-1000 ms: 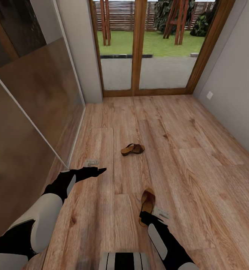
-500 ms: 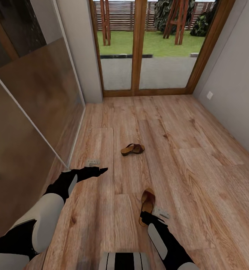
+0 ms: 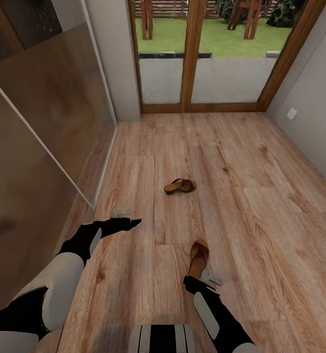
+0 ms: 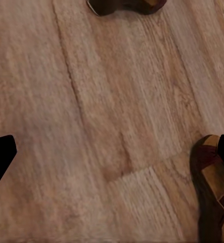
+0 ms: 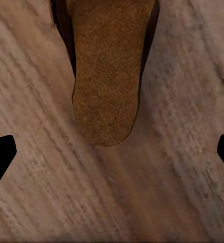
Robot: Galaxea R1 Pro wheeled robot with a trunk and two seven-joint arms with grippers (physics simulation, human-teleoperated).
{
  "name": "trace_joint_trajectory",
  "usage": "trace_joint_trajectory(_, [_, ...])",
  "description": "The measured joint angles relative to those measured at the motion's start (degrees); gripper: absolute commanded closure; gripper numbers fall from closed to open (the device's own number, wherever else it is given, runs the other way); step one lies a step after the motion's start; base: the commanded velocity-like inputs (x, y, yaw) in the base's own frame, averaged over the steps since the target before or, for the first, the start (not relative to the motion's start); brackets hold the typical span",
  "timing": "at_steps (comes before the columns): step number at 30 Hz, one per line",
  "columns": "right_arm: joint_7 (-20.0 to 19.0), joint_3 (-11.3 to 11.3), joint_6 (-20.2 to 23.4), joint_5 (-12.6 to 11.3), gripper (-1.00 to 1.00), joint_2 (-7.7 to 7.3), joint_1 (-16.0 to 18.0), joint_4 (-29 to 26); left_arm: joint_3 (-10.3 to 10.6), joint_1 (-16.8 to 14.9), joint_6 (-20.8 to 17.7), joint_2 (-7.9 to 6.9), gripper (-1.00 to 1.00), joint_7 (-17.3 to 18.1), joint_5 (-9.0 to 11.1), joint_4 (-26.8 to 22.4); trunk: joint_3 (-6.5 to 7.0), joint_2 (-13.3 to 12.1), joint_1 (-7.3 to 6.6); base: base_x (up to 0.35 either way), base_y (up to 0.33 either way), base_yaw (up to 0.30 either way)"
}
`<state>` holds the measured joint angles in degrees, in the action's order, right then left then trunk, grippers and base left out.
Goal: Pick up the two gym shoes and the two sandals from the corridor floor and place them onto the hallstand (shoe rack) in the corridor, making sure they are on the rack and not on the floor. Arrange them so the two gym shoes are next to each other and the two sandals are next to each other.
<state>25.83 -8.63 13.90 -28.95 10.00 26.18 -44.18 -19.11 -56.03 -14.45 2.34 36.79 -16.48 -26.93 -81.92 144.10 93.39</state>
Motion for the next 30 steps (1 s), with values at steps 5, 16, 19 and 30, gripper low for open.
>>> trace_joint_trajectory(5, [0.0,0.0,0.0,0.0,-1.0,0.0,0.0,0.0,0.0,0.0,0.0,-0.03,-1.0,0.0,0.0,0.0,-1.47,0.1,0.13,0.0,0.0,0.17])
trace_joint_trajectory(16, [0.1,0.2,-0.1,0.0,-1.0,0.0,0.0,0.0,0.0,0.0,0.0,-0.05,-1.0,-0.1,0.0,0.0,-2.58,0.1,0.15,0.0,0.0,0.086])
trace_joint_trajectory(19, [0.1,0.4,-0.1,0.0,-1.0,0.0,0.0,0.0,0.0,0.0,0.1,-0.05,-1.0,-0.1,0.0,0.0,-2.85,0.1,0.15,0.0,0.0,-0.038])
trace_joint_trajectory(30, [0.1,0.4,-0.1,0.0,-1.0,0.0,0.0,-0.1,0.0,0.1,0.1,-0.05,-1.0,-0.1,0.0,0.0,-3.03,0.1,0.15,0.001,0.0,-0.008])
